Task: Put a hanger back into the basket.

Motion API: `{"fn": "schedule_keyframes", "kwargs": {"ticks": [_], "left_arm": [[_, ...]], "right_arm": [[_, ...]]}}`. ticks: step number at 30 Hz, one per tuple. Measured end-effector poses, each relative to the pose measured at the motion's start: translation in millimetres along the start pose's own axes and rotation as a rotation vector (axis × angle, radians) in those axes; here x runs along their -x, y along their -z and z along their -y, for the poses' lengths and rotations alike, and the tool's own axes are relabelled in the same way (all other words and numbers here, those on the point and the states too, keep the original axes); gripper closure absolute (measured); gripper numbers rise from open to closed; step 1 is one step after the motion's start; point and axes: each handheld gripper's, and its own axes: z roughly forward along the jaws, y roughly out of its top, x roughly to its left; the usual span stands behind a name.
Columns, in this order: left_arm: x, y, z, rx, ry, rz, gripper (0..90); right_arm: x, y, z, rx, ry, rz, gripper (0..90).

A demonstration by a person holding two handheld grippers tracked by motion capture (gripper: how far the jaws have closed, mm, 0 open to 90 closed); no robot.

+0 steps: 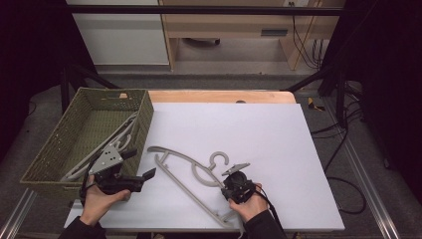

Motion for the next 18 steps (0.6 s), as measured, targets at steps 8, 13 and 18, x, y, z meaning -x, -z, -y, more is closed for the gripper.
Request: {"fn": "schedule_keyframes", "kwargs": {"ticks": [8,13,18], "left_arm": [[1.8,-2.8,0.9,-0.01,-0.003,0.008,8.2],[2.0,-3.3,1.0,-0.018,-0.008,0.011,8.1],[2.7,-5.4,1.8,-0.031,-0.01,0.016,8.2]], "right_arm": [[19.9,6.0,3.0,-0.017,0.029,-0.019,81.4],[19.4,6.2,3.6,-0.017,0.033,-0.012,77.2],[18.2,4.6,2.7,-0.045,0.097,0.009,76.4]]}}
